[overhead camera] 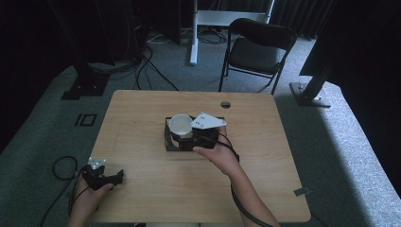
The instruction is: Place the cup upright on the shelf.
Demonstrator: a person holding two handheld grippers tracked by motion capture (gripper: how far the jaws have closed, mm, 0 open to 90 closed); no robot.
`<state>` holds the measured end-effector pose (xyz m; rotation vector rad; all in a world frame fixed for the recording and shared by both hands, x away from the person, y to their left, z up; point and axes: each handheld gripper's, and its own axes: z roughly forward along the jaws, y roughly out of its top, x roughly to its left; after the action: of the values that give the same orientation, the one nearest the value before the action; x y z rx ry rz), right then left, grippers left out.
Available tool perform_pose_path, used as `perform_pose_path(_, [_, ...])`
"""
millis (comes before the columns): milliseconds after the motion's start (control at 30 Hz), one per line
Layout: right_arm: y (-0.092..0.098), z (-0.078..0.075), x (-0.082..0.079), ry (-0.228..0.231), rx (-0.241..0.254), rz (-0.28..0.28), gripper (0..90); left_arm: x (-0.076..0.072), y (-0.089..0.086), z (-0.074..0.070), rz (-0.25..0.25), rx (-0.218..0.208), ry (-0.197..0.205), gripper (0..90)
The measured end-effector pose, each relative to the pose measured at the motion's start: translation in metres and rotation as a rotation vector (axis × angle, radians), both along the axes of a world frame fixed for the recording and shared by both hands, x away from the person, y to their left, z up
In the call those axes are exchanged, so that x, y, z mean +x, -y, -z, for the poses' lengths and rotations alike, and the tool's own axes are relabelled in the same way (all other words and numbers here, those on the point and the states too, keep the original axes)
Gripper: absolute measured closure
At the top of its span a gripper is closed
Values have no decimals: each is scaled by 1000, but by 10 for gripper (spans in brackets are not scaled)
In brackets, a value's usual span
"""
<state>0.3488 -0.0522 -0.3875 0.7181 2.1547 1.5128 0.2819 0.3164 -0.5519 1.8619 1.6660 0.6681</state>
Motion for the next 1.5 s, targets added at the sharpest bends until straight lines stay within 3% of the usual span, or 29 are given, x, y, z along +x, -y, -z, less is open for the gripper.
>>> perform_pose_path(200, [9, -3, 13, 4, 1, 59, 194, 0, 0, 0, 0, -1, 1, 2])
perform_pose_path(467, [18, 0, 34, -19, 9, 181, 194, 0, 0, 0, -1, -1, 1, 2])
perform_pose_path(500, [22, 5, 43, -27, 0, 239, 194, 0, 0, 0, 0, 0, 0, 2])
perform_pose_path(733, [29, 22, 63, -55, -5, 336, 194, 0, 0, 0, 0, 0, 1, 2])
perform_pose_path(1000, [28, 40, 73, -96, -20, 367, 194, 0, 0, 0, 0, 0, 1, 2])
perform_pose_path(1500, [25, 69, 70, -146, -41, 354, 194, 0, 0, 0, 0, 0, 1, 2])
